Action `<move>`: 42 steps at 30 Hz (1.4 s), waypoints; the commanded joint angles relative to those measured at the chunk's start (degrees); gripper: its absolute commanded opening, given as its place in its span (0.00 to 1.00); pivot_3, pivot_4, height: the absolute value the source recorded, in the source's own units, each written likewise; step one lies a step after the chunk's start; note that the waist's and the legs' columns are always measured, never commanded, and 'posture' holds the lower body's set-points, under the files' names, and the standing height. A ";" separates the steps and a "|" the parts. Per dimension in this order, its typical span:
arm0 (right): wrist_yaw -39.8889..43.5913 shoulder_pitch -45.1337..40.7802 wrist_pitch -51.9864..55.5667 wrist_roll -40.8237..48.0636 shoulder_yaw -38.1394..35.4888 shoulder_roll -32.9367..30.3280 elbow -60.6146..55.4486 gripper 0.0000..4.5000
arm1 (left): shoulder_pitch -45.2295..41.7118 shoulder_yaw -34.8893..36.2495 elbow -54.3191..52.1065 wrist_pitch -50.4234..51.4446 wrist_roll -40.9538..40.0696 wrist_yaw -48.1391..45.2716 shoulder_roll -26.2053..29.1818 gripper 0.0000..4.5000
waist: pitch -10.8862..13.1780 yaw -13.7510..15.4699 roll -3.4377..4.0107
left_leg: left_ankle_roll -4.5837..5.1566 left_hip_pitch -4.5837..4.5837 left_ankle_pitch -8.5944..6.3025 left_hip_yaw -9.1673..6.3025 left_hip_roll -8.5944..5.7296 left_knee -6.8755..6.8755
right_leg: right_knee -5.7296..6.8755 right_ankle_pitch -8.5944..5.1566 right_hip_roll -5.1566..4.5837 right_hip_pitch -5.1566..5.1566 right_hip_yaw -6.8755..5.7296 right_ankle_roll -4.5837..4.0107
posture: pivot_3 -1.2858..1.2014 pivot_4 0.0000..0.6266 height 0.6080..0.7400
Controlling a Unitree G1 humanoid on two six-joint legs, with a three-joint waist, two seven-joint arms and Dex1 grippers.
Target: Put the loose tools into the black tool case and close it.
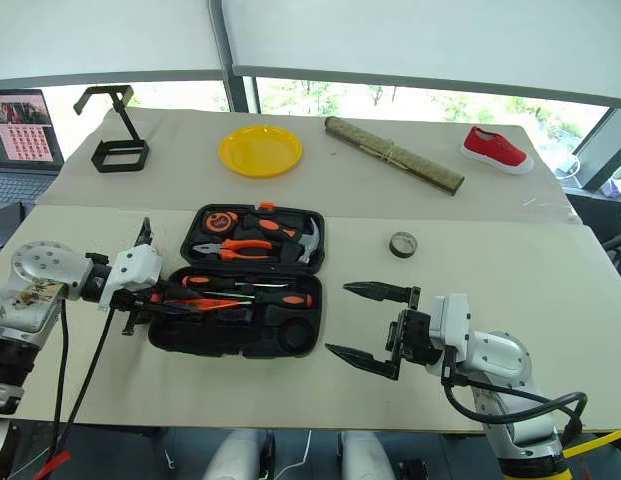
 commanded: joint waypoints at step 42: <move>-0.08 -2.29 -0.14 0.17 2.78 2.39 0.21 1.00 | -2.54 7.01 -4.04 10.17 -4.53 -0.86 -0.09 0.75 | -0.07 0.10 0.12 | 0.02 -0.09 0.01 -0.18 -0.01 0.44 | 0.43 -0.02 0.01 -0.03 -0.06 0.02 | 0.52 0.24 1.00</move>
